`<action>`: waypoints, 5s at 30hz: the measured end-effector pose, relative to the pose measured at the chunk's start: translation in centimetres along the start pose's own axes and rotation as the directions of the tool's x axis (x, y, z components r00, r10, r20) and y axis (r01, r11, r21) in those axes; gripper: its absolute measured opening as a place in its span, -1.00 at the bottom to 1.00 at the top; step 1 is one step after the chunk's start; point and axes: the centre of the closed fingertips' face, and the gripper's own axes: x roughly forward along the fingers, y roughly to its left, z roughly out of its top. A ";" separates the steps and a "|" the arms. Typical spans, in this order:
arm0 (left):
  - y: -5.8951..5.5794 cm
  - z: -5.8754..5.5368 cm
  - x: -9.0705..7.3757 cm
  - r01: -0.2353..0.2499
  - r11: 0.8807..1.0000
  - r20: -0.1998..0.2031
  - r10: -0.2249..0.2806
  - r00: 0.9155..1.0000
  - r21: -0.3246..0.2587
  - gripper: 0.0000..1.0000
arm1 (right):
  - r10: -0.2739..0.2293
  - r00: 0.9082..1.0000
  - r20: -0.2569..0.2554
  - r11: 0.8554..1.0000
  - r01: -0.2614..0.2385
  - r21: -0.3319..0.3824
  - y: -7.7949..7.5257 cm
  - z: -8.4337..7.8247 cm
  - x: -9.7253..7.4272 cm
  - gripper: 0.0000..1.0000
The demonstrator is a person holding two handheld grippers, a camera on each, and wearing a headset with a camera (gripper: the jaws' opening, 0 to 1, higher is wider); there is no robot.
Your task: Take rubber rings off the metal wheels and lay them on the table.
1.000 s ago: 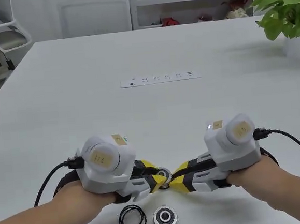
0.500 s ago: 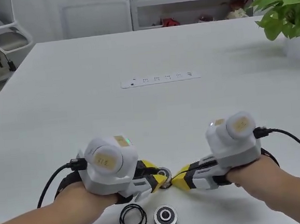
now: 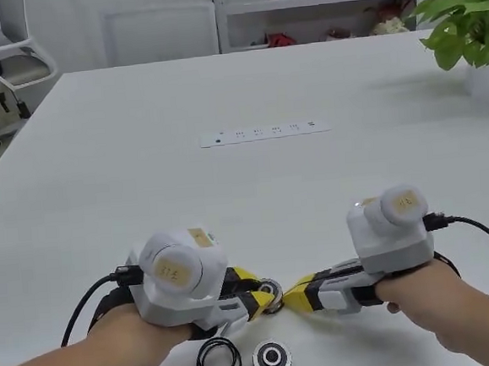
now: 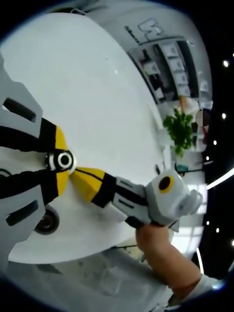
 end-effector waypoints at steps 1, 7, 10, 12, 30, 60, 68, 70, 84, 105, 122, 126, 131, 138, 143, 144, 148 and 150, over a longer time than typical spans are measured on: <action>0.0 0.0 0.0 0.000 1.000 0.000 0.000 1.000 0.000 -0.74 | -0.002 1.000 0.003 1.000 0.002 0.007 -0.1 0.0 -0.1 -1.00; -0.1 0.0 0.0 -0.001 1.000 -0.001 0.001 1.000 0.001 -0.74 | -0.003 0.998 0.061 0.997 -0.002 0.082 -0.3 1.0 -0.4 -1.00; -0.2 0.0 0.0 -0.005 1.000 -0.005 0.005 1.000 0.002 -0.74 | -0.004 0.998 0.062 0.997 -0.001 0.076 -0.2 1.0 -0.4 -1.00; -0.2 0.0 0.0 -0.006 1.000 -0.007 0.006 1.000 0.003 -0.74 | -0.003 0.998 0.066 0.997 -0.003 0.083 -0.1 1.0 -0.4 -1.00; -0.1 0.0 0.0 -0.017 1.000 -0.020 0.017 1.000 0.002 -0.74 | 0.016 0.997 0.078 0.995 -0.024 0.099 0.7 1.7 -0.3 -1.00; -0.4 0.2 0.1 0.012 1.000 -0.026 -0.011 1.000 0.019 -0.72 | 0.047 0.995 0.090 0.998 -0.050 0.040 1.8 2.2 0.2 -1.00; -0.8 0.0 -0.6 0.042 0.998 -0.030 -0.040 0.999 0.044 -0.61 | 0.047 0.995 0.089 0.998 -0.050 0.038 1.9 2.2 0.2 -1.00; -0.9 0.0 -0.8 0.043 0.998 -0.028 -0.042 0.999 0.048 -0.60 | 0.047 0.995 0.090 0.998 -0.051 0.040 1.9 2.2 0.1 -1.00; -1.2 0.6 -2.7 0.036 0.999 0.017 -0.036 0.999 0.024 -0.48 | 0.052 0.994 0.095 0.997 -0.056 0.045 2.2 2.4 -0.2 -1.00; -0.9 0.7 -6.2 0.023 1.000 0.062 -0.022 0.998 -0.021 -0.24 | 0.066 0.993 0.099 0.996 -0.071 0.054 2.5 2.5 -0.4 -1.00; -1.2 0.7 -8.6 0.007 1.000 0.084 -0.005 0.996 -0.024 -0.08 | 0.080 0.991 0.107 0.995 -0.085 0.046 3.3 3.0 -0.5 -1.00; -1.0 0.2 -9.3 -0.003 0.999 0.082 0.006 0.997 -0.032 -0.05 | 0.086 0.991 0.105 0.995 -0.091 0.043 3.6 3.1 -0.5 -1.00; -0.8 -0.4 -10.2 -0.018 0.999 0.077 0.021 0.997 -0.042 -0.01 | 0.093 0.990 0.104 0.994 -0.098 0.040 4.0 3.1 -0.5 -1.00; -0.8 -0.7 -10.9 -0.030 0.998 0.081 0.035 0.996 -0.059 0.02 | 0.101 0.989 0.107 0.994 -0.105 0.039 4.4 3.3 -0.5 -1.00; -0.9 -0.5 -11.2 -0.034 0.997 0.096 0.040 0.995 -0.068 0.05 | 0.110 0.988 0.109 0.993 -0.114 0.037 4.8 3.5 -0.5 -1.00; -1.0 -0.5 -11.2 -0.033 0.997 0.095 0.039 0.995 -0.064 0.05 | 0.112 0.988 0.110 0.992 -0.117 0.037 4.9 3.6 -0.5 -1.00; -1.2 -0.6 -11.5 -0.033 0.998 0.089 0.038 0.995 -0.051 0.08 | 0.123 0.986 0.111 0.991 -0.128 0.038 5.3 3.7 -0.4 -1.00; -1.3 -0.8 -11.6 -0.034 0.998 0.087 0.038 0.995 -0.049 0.10 | 0.128 0.986 0.111 0.990 -0.133 0.038 5.5 3.7 -0.4 -1.00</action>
